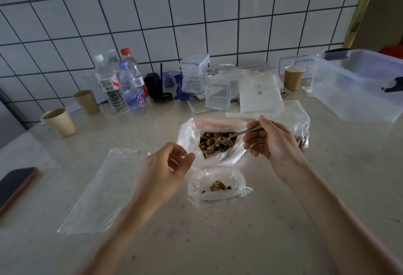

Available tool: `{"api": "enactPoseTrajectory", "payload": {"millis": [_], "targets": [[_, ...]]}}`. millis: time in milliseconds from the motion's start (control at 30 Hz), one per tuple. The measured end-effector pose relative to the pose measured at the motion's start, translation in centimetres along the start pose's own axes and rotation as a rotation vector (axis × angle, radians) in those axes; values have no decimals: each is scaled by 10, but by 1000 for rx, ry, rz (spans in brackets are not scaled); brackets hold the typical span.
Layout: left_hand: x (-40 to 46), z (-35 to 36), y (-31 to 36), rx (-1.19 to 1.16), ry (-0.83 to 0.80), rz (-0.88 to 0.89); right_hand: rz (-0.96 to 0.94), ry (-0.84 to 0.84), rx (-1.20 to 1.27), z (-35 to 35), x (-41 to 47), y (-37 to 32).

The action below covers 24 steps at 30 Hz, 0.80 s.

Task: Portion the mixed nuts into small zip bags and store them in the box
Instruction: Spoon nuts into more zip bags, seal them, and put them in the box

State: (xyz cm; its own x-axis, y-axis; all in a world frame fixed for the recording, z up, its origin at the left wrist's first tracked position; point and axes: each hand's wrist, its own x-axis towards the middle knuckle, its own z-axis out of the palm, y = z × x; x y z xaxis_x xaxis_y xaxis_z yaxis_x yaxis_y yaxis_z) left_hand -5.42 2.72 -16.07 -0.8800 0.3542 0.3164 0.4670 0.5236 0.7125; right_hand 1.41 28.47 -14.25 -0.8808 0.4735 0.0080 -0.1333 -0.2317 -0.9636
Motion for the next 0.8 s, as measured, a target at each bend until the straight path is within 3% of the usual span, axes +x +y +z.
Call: {"api": "enactPoseTrajectory", "payload": {"millis": [133, 300, 433, 533, 667, 800], "targets": [[-16, 4, 5, -48, -158, -39, -45, -114, -25, -3, -3, -7], [-15, 10, 6, -103, -201, -77, -89, -253, -185, -5, -10, -14], [-8, 10, 9, -238, -224, -150, -240, -315, -429, -2, -14, -15], [-6, 10, 6, -211, -223, -163, -387, -314, -543, 1, -18, -16], [-10, 11, 1, -102, -209, -115, -483, -309, -504, 6, -23, -17], [-11, 10, 1, -1, -181, -57, -430, -278, -348, 10, -21, -15]]}}
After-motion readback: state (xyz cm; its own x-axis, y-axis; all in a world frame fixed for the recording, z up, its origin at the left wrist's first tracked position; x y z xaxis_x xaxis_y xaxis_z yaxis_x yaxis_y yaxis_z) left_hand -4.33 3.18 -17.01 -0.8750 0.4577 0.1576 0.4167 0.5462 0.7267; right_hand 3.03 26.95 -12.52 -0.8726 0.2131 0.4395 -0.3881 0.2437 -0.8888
